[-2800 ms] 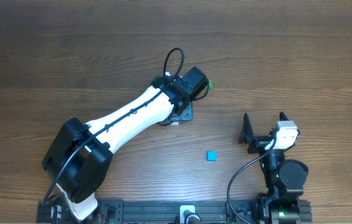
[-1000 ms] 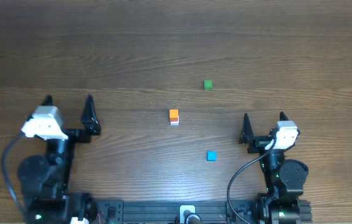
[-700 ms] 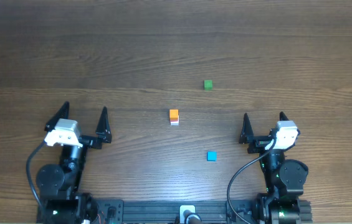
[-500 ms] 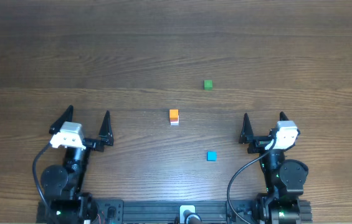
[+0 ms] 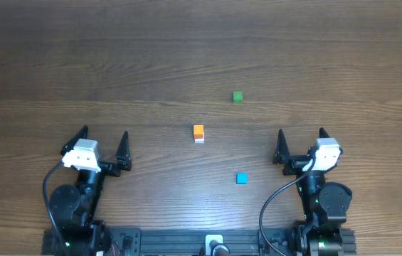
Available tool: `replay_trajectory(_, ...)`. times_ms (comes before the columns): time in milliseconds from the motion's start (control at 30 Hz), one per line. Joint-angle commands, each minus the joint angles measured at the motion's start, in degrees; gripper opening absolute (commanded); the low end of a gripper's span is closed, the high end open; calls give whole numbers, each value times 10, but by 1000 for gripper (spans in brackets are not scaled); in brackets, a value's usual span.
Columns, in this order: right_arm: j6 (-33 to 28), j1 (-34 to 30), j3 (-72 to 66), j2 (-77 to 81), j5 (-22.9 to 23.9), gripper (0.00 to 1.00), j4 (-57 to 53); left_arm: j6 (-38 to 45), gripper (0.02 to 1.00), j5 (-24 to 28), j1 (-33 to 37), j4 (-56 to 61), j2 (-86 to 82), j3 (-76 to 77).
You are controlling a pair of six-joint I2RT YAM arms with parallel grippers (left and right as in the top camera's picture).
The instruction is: Stack Cubes
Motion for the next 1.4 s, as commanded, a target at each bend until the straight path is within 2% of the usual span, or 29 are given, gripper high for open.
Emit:
replay_trajectory(33, -3, -3, -3, -5, 2, 993, -1, 8, 1000, 6, 3, -1, -7, -3)
replay_trajectory(1067, 0, -3, -3, -5, 0, 993, 0, 8, 1000, 6, 3, -1, -7, -3)
replay_trajectory(1233, 83, -3, -2, -5, -45, 993, 43, 8, 998, 6, 3, -1, -7, -3)
replay_trajectory(1400, 84, -3, 75, -2, -115, 993, 54, 8, 1000, 6, 3, -1, -7, -3)
